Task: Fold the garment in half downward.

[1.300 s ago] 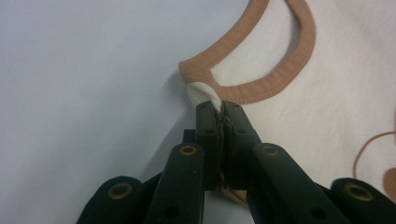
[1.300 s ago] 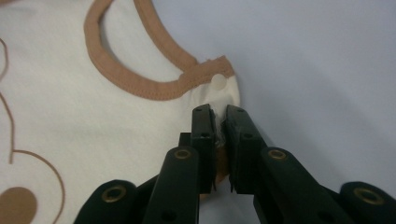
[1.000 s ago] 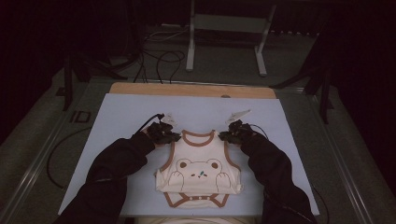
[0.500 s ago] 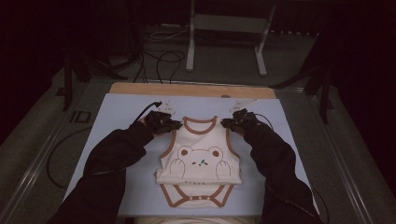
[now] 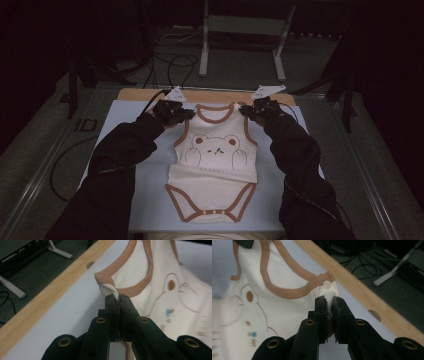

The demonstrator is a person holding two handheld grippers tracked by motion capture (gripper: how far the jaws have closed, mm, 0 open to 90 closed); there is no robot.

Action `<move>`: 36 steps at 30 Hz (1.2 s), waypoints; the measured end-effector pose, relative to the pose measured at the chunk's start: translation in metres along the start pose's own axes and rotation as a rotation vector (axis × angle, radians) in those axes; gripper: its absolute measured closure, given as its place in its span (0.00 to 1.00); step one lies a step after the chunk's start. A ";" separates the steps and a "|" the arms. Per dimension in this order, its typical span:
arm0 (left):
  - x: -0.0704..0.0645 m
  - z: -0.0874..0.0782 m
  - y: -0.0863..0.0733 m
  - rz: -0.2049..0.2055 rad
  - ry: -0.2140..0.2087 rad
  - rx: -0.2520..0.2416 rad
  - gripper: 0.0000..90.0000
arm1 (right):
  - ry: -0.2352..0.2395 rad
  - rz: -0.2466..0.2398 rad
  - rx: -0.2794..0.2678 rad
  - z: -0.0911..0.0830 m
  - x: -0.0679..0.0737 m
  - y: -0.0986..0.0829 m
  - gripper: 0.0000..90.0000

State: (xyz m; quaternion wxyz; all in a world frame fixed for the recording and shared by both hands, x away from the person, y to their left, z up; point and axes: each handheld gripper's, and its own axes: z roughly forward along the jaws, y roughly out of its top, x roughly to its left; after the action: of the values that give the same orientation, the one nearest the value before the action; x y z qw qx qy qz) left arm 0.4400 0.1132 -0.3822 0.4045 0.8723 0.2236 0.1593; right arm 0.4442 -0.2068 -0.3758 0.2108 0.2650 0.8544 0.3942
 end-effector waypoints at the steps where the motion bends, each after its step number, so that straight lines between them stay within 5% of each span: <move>1: 0.001 -0.002 0.002 0.001 0.003 -0.004 0.97 | -0.002 -0.007 -0.010 -0.001 -0.002 0.003 0.92; 9: -0.005 -0.011 0.005 0.017 0.016 -0.034 0.97 | -0.022 -0.027 -0.032 -0.008 -0.001 0.015 0.92; 36: -0.044 -0.023 -0.027 0.073 -0.053 -0.032 0.97 | 0.041 -0.094 -0.062 -0.037 0.059 -0.021 0.92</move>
State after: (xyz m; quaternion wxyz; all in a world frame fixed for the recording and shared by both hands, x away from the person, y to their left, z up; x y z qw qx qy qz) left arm 0.3850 0.1200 -0.3933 0.4179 0.8774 0.1781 0.1541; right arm 0.3717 -0.2026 -0.3786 0.2195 0.2099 0.8573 0.4157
